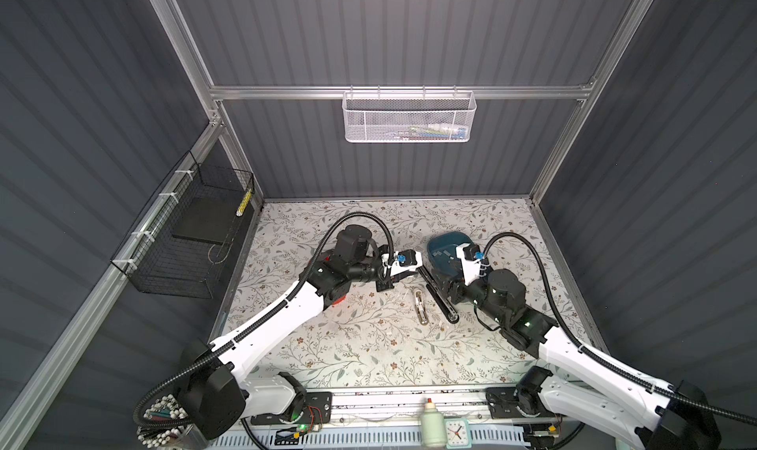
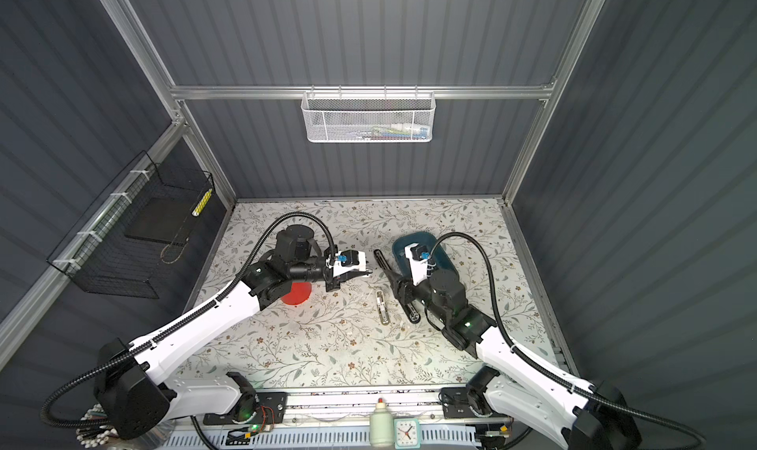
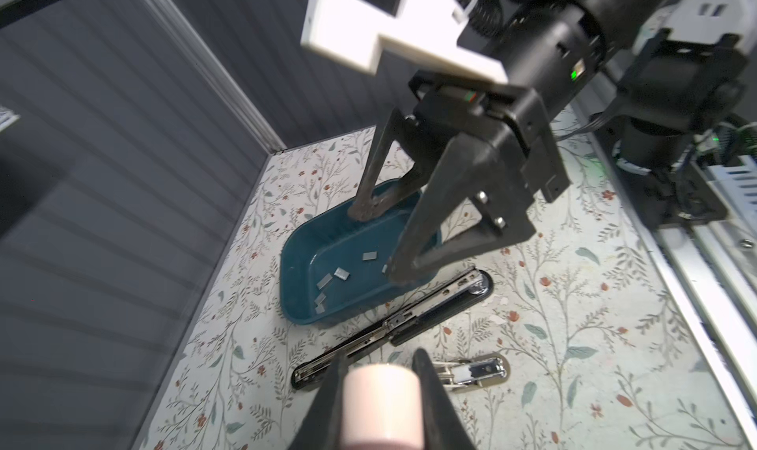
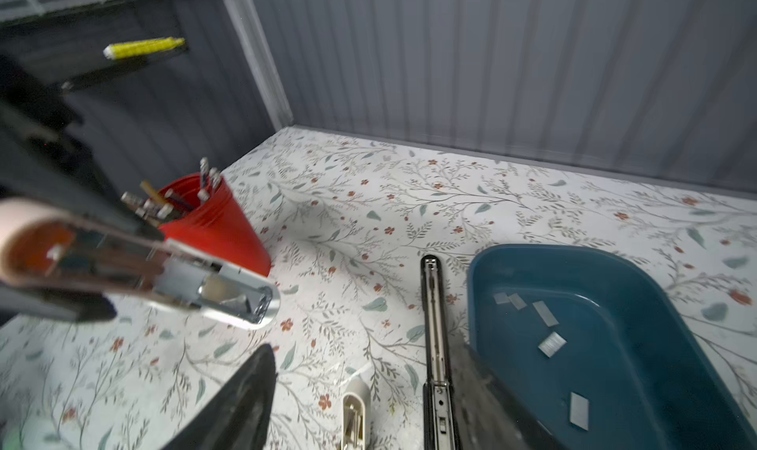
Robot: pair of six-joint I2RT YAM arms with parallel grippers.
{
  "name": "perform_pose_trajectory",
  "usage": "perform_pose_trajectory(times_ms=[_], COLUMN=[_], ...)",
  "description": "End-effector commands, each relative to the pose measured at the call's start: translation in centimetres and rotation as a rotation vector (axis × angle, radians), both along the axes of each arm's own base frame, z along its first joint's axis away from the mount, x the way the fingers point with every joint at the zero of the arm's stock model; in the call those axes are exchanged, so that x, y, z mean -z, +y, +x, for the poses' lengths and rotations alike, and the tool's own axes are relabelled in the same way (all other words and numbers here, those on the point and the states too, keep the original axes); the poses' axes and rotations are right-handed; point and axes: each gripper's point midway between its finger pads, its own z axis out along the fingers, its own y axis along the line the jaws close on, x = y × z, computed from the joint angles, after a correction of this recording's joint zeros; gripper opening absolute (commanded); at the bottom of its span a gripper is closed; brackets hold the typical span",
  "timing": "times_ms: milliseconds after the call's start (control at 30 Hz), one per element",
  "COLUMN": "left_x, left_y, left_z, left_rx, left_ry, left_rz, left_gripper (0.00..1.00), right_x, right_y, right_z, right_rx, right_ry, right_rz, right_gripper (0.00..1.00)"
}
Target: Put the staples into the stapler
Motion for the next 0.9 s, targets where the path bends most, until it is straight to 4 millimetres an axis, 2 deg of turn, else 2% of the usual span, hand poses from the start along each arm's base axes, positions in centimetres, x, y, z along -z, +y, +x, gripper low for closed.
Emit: perform_pose_trajectory(times_ms=[0,100,267,567,700,800,867], left_x=[-1.7,-2.1,-1.6,-1.7,-1.9,-2.2,-2.2], left_y=[0.1,0.5,1.0,0.7,0.8,0.7,0.7], left_z=[-3.8,-5.2,-7.3,-7.8,-8.3,-8.7,-8.8], left_rx=[0.201,0.266,0.36,0.392,0.414,0.44,0.45], left_ry=[-0.053,-0.075,-0.101,-0.068,-0.074,-0.064,-0.047], left_rz=[-0.046,-0.063,-0.044,-0.049,-0.06,-0.077,-0.076], left_gripper=[0.0,0.0,0.0,0.0,0.0,0.0,0.0], right_x=[-5.1,-5.7,-5.0,-3.8,-3.5,-3.4,-3.3], right_y=[2.4,3.6,4.7,7.4,7.4,7.6,8.0], right_z=[-3.4,-5.7,-6.7,-8.2,-7.5,-7.2,-7.4], right_rx=[-0.237,-0.371,-0.433,-0.558,-0.522,-0.517,-0.541], right_ry=[-0.287,-0.337,-0.326,-0.319,-0.332,-0.33,-0.321], right_rz=[0.042,0.064,-0.005,-0.053,-0.057,-0.057,-0.051], right_gripper=[0.73,0.75,0.74,0.71,0.65,0.53,0.49])
